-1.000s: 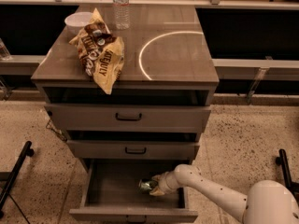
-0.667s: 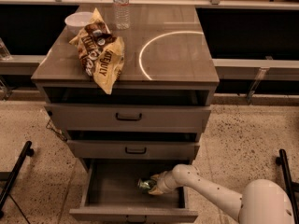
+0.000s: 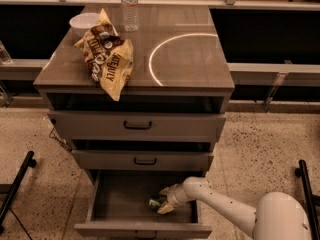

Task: Place green can into bottom drawer

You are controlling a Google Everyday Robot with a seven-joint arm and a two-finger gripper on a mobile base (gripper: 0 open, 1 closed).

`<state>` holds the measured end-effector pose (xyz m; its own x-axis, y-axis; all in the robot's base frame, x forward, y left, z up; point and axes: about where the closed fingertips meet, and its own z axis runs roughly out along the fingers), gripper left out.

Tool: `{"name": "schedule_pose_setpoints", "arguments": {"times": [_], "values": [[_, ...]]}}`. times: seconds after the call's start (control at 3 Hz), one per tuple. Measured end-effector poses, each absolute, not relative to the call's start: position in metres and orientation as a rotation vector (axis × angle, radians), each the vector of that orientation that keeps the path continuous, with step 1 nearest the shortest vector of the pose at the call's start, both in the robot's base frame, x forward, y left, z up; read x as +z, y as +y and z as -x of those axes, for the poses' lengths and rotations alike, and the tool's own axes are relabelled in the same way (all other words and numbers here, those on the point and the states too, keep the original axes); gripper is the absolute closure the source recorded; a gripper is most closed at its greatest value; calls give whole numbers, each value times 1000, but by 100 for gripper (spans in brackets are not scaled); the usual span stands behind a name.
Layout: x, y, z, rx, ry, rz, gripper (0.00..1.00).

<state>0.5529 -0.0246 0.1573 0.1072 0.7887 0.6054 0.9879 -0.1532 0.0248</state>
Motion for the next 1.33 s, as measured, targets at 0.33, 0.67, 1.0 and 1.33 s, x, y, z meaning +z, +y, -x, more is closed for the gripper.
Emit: {"name": "schedule_pose_setpoints", "arguments": {"times": [0.33, 0.67, 1.0, 1.33], "values": [[156, -23, -551, -688, -1700, 2022, 0], [162, -23, -552, -704, -1663, 2030, 0], [170, -26, -555, -729, -1641, 2033, 0], [176, -37, -560, -761, -1597, 2042, 0]]}}
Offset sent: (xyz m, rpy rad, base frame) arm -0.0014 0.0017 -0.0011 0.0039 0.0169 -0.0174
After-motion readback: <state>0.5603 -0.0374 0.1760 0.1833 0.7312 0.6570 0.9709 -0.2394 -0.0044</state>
